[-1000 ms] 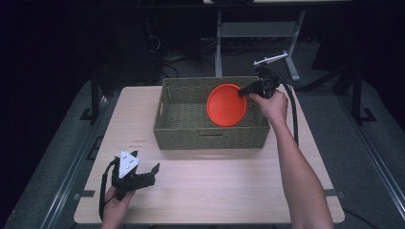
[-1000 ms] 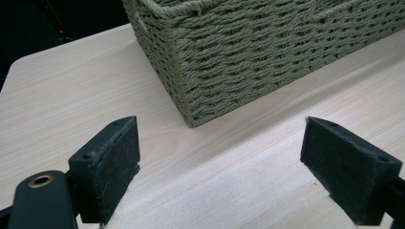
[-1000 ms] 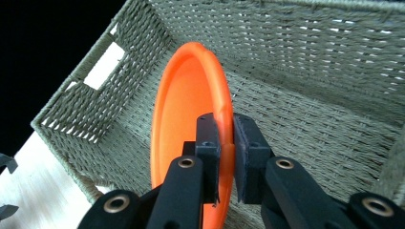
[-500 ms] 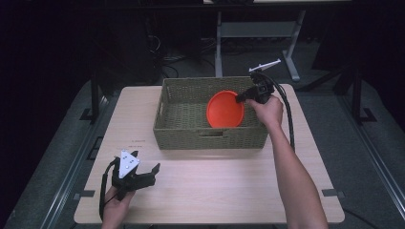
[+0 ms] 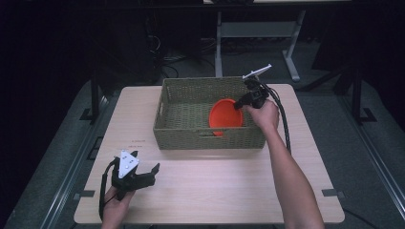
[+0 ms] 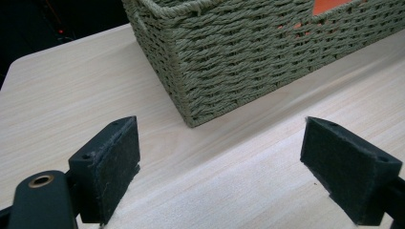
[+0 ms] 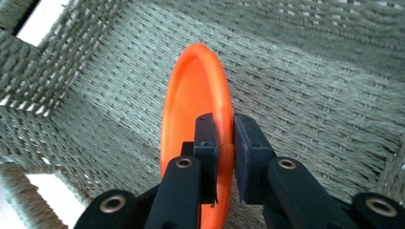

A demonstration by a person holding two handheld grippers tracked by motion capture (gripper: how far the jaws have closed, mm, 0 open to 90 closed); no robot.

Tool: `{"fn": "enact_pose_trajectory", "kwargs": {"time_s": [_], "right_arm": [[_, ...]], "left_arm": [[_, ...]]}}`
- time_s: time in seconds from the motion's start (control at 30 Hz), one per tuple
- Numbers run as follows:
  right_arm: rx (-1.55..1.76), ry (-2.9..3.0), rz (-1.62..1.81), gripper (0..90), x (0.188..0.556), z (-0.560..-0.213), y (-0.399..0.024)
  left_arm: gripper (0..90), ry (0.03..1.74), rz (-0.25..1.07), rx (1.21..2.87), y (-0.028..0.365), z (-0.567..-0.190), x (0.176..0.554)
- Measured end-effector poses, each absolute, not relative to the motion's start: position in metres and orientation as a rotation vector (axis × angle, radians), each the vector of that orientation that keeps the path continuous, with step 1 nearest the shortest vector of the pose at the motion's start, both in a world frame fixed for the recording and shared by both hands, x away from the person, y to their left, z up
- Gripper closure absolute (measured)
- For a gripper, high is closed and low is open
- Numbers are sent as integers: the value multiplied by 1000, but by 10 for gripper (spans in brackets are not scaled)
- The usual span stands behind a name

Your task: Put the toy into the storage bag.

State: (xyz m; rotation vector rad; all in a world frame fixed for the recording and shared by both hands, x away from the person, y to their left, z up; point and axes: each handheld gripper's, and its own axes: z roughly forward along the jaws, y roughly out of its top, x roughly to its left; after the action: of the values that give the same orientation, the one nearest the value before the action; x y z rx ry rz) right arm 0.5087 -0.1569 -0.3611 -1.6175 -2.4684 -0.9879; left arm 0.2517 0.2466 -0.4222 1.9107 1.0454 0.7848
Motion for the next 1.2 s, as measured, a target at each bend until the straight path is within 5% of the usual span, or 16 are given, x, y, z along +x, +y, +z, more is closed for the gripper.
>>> {"fn": "enact_pose_trajectory", "kwargs": {"time_s": [1.2], "right_arm": [[-1620, -2479, -1011, 650, 507, -351, -166]], "left_arm": [[128, 1057, 782, 1895, 246, -422, 253]]}}
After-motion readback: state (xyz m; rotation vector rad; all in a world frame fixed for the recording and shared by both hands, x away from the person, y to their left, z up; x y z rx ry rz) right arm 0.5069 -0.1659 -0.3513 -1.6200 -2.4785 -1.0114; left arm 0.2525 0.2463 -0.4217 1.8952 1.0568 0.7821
